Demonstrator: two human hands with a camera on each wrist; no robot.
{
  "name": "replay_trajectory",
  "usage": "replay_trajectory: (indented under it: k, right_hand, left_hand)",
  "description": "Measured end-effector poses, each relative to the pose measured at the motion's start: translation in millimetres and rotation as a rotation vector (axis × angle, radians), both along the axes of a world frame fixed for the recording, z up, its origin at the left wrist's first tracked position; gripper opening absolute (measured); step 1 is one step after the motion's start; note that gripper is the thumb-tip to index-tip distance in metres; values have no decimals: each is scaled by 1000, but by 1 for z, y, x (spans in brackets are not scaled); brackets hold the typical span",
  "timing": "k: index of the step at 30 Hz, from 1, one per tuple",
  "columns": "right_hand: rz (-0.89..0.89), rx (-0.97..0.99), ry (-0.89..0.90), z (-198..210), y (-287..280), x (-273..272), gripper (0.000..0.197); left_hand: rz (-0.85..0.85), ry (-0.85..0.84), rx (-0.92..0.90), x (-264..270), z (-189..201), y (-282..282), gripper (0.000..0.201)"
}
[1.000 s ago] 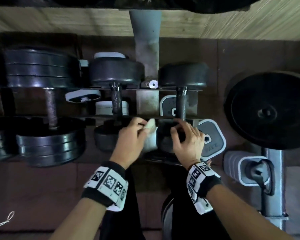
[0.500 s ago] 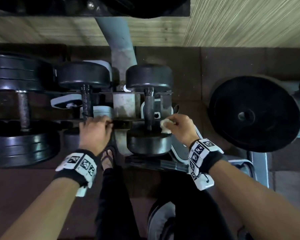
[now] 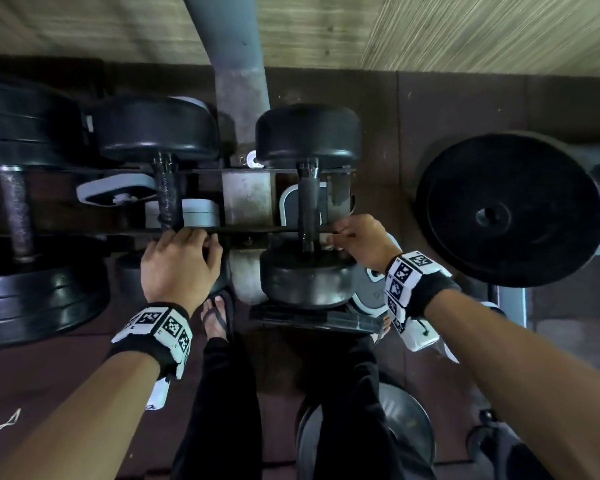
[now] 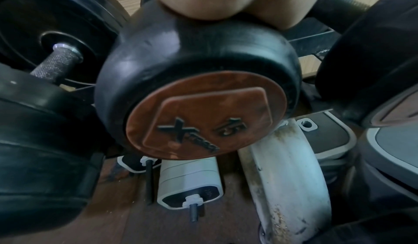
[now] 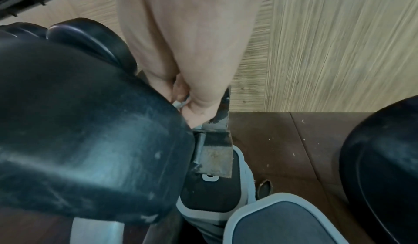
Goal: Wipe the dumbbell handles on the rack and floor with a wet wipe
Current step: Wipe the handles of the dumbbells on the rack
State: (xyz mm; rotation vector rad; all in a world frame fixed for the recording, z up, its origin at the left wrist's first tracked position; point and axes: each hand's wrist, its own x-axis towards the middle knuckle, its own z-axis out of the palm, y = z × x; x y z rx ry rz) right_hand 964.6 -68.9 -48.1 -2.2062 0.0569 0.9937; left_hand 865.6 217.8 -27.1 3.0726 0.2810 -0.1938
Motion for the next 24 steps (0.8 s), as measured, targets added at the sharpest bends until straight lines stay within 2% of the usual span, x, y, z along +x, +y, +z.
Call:
replay_trajectory:
  k: [2, 4, 7, 11, 14, 16, 19, 21, 24]
  right_hand:
    - [5, -32, 25, -4, 8, 4, 18]
    - [123, -67, 55, -3, 19, 7, 10]
    - [274, -97, 43, 0, 22, 8, 12]
    - [200, 3, -6, 10, 0, 3, 17]
    - [245, 107, -147, 28, 2, -9, 12]
    - [386, 174, -301, 29, 13, -13, 9]
    - [545, 164, -437, 22, 29, -11, 13]
    - [573, 163, -433, 22, 29, -9, 9]
    - [542, 140, -307, 26, 19, -5, 8]
  left_hand:
    - [12, -13, 2, 0, -1, 0, 33]
    - [28, -20, 8, 0, -2, -1, 32]
    - [46, -22, 19, 2, -1, -2, 30]
    - [60, -18, 36, 3, -2, -6, 30]
    - [60, -3, 41, 4, -2, -9, 30]
    - [57, -5, 39, 5, -2, -8, 31]
    - [54, -34, 29, 2, -3, -4, 32]
    - [56, -48, 26, 1, -4, -2, 30]
    - [57, -54, 16, 1, -2, -3, 30]
